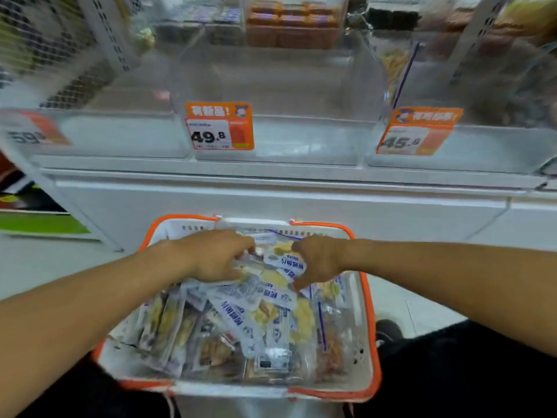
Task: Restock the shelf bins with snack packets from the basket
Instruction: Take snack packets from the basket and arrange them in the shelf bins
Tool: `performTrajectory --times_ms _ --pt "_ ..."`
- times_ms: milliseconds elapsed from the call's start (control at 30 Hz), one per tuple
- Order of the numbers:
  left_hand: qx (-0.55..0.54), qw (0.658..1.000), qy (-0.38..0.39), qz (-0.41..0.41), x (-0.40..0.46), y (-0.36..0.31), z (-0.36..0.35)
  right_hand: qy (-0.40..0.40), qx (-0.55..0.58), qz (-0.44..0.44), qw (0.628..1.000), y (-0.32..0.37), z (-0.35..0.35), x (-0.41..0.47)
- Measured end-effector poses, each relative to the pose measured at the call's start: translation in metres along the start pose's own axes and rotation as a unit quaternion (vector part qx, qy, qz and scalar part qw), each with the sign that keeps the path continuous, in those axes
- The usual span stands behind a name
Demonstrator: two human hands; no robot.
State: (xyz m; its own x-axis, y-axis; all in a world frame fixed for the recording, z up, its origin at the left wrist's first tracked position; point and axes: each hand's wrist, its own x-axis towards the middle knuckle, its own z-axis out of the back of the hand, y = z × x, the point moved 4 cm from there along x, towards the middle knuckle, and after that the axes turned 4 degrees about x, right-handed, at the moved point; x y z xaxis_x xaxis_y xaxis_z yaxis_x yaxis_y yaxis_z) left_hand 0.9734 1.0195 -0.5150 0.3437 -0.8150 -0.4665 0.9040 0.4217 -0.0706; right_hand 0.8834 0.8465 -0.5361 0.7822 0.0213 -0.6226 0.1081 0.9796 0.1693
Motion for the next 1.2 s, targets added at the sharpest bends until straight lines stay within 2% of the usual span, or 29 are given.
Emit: performTrajectory --times_ms 67,100,167,233,300,367,400,500,567,667,733,767,867,967,1000,1033,1133,1200 --pt "-0.004 0.997 0.076 0.032 -0.022 0.021 -0.021 0.001 0.062 -0.042 0.997 0.001 -0.035 0.029" --pt "-0.006 0.996 0.087 0.036 -0.026 0.026 -0.022 -0.013 0.091 -0.049 0.995 0.0 -0.044 0.039" --pt "-0.05 0.997 0.043 0.035 -0.026 0.026 -0.012 -0.021 0.137 -0.042 0.989 -0.006 -0.044 0.049" --pt "-0.119 0.992 -0.016 0.025 -0.022 0.016 0.001 0.037 0.19 -0.043 0.98 -0.018 -0.035 0.05" --pt "-0.148 0.989 -0.01 0.009 -0.019 0.003 0.005 0.091 0.11 -0.041 0.989 -0.037 -0.025 0.046" --pt "-0.148 0.989 0.016 -0.006 -0.016 -0.007 0.002 0.076 -0.032 -0.037 0.996 -0.056 -0.018 0.038" --pt "-0.154 0.988 0.02 -0.009 -0.014 -0.009 0.001 0.059 -0.059 -0.029 0.996 -0.062 -0.017 0.035" --pt "-0.243 0.97 -0.012 0.014 -0.01 -0.016 0.008 0.034 0.032 0.012 0.999 -0.058 0.005 0.02" --pt "-0.375 0.925 -0.033 0.047 -0.007 -0.021 0.018 -0.017 0.164 0.055 0.985 -0.039 0.044 0.0" --pt "-0.614 0.783 -0.092 0.048 0.0 -0.027 0.036 -0.106 0.37 0.075 0.92 -0.021 0.1 -0.043" --pt "-0.698 0.695 -0.168 0.041 0.0 -0.02 0.058 -0.15 0.425 0.079 0.889 -0.023 0.118 -0.071" --pt "-0.719 0.665 -0.197 0.031 -0.002 -0.016 0.071 -0.165 0.449 0.084 0.874 -0.026 0.123 -0.083" --pt "-0.731 0.631 -0.26 0.0 -0.005 -0.014 0.115 -0.232 0.516 0.098 0.819 -0.038 0.146 -0.106" --pt "-0.742 0.598 -0.302 -0.005 0.005 -0.022 0.156 -0.267 0.502 0.108 0.815 -0.05 0.169 -0.126" --pt "-0.734 0.603 -0.312 -0.011 0.011 -0.028 0.17 -0.268 0.499 0.106 0.817 -0.056 0.173 -0.133" --pt "-0.713 0.624 -0.319 -0.018 0.016 -0.034 0.185 -0.265 0.505 0.105 0.815 -0.064 0.175 -0.14" --pt "-0.629 0.715 -0.3 -0.049 0.034 -0.067 0.23 -0.287 0.517 0.107 0.8 -0.093 0.186 -0.161" --pt "-0.603 0.734 -0.306 -0.069 0.049 -0.091 0.259 -0.312 0.52 0.091 0.79 -0.119 0.193 -0.169"
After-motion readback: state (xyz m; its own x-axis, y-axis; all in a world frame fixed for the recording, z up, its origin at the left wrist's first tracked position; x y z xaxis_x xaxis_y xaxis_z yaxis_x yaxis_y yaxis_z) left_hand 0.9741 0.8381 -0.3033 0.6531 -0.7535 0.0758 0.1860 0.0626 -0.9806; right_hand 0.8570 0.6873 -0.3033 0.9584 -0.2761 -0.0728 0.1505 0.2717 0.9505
